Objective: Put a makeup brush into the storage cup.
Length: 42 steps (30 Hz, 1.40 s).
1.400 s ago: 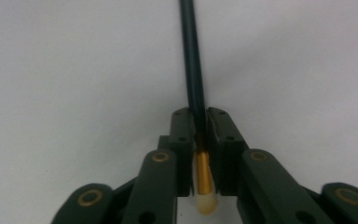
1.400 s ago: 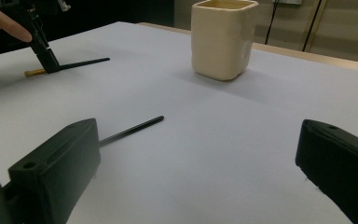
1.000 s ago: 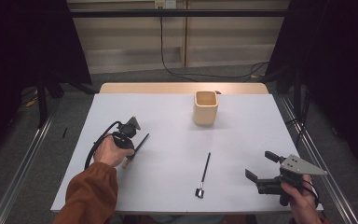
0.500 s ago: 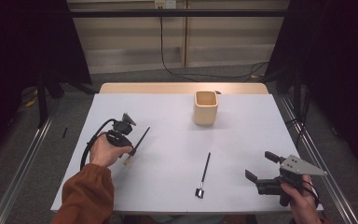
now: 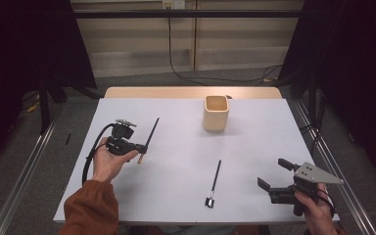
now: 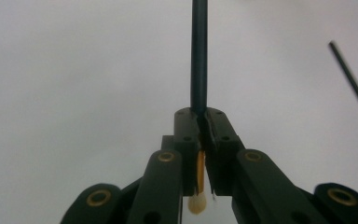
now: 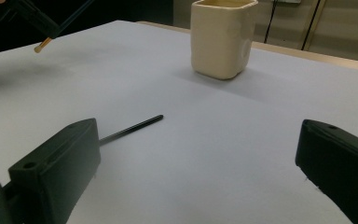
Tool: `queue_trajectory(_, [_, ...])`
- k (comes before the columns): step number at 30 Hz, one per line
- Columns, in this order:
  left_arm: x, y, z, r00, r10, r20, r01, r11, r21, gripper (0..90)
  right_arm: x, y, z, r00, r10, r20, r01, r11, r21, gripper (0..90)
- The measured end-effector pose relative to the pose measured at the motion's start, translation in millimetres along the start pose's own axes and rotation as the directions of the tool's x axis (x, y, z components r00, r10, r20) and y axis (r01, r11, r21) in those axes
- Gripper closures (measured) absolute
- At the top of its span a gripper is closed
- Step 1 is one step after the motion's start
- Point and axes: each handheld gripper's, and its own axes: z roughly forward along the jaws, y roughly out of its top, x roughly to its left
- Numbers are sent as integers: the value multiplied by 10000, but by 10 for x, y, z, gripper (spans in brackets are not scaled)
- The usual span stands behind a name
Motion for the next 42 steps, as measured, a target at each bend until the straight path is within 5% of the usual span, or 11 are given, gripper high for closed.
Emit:
queue_trajectory(5, [-11, -24, -76, 9999, 49, -98, -58, 9954, -954, 845, -2, 1, 2, 10000, 37, 31, -37, 10000, 3, 0])
queue_trajectory(13, [-60, -51, -173, 9990, 451, -72, -456, 9843, -1706, 844, -8, 5, -4, 10000, 45, 52, -45, 10000, -52, 0])
queue_trajectory(19, [-57, -87, -260, 9977, 629, 245, -521, 9485, -3125, 844, -7, 3, -9, 10000, 18, 12, -18, 10000, -57, 0])
queue_trajectory(28, [-123, -108, -411, 9949, 1002, 147, -813, 8767, -4741, 844, -6, 1, -14, 10000, 23, 51, -23, 10000, -67, 0])
queue_trajectory(36, [-131, -150, -523, 9941, 1069, -164, -955, 7971, -5963, 844, -7, 3, -20, 10000, 58, 51, -58, 9999, -134, 0])
queue_trajectory(38, [-129, -161, -523, 9941, 1085, -83, -909, 7860, -6115, 844, -8, 7, -27, 10000, 36, 86, -34, 9998, -183, 0])
queue_trajectory(41, [-128, -172, -526, 9928, 1194, -131, -1027, 7871, -6082, 844, -14, 4, -24, 10000, 16, 61, -15, 9999, -166, 0])
queue_trajectory(42, [-130, -179, -532, 9932, 1162, -73, -957, 7792, -6194, 844, -14, 4, -25, 10000, 10, 54, -9, 9998, -175, 0])
